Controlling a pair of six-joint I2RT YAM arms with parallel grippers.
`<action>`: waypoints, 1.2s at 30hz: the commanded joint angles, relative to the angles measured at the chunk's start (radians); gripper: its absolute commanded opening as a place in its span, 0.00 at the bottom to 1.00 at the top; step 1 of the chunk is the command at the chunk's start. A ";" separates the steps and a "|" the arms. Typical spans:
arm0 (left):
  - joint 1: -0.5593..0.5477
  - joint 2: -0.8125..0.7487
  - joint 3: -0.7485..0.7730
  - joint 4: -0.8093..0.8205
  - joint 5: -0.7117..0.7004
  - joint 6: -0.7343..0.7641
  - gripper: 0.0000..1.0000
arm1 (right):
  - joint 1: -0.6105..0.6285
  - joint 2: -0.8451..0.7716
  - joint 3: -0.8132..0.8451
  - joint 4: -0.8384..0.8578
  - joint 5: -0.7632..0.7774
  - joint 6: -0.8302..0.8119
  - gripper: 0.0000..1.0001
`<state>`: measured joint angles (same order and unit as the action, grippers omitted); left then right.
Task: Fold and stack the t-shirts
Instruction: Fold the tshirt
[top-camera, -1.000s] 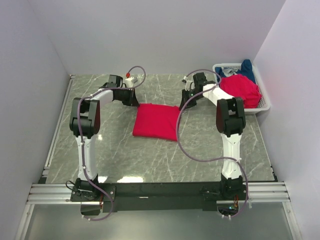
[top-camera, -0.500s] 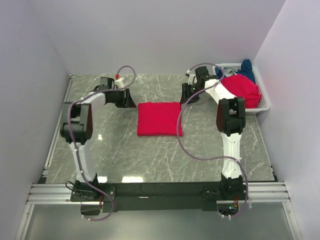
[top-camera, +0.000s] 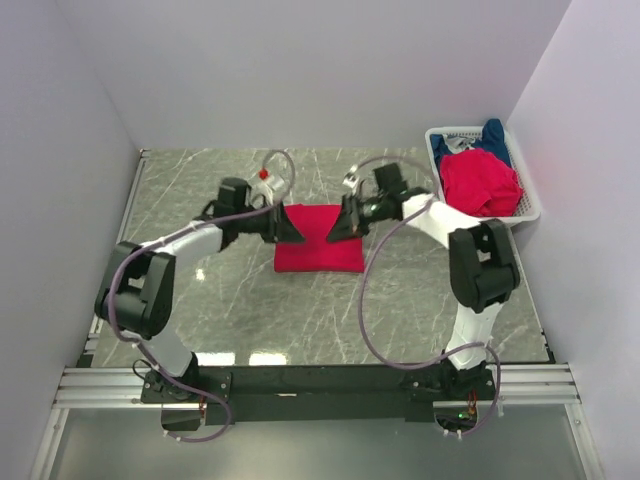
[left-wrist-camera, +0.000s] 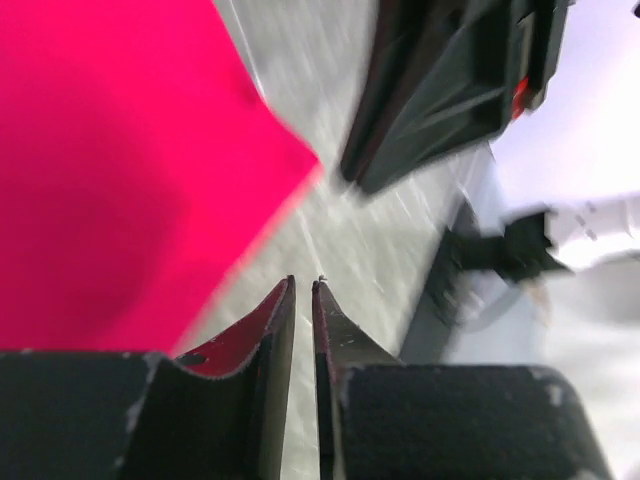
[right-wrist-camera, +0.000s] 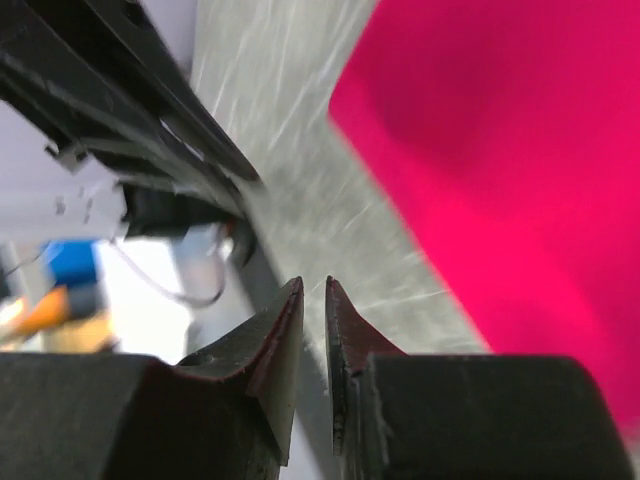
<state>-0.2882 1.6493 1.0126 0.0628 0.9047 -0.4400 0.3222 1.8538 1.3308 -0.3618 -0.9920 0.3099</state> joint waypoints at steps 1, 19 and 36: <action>-0.052 0.043 -0.054 0.149 0.066 -0.147 0.18 | 0.073 0.050 -0.070 0.130 -0.105 0.112 0.22; 0.092 0.357 -0.127 0.108 0.049 -0.126 0.26 | -0.054 0.260 -0.148 0.077 0.090 0.032 0.19; -0.031 0.079 -0.186 0.207 0.112 -0.130 0.25 | 0.090 0.060 -0.200 0.156 -0.099 0.054 0.23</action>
<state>-0.2813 1.6810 0.8230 0.1753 1.0298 -0.5091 0.3771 1.8565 1.1194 -0.2558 -1.0645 0.3325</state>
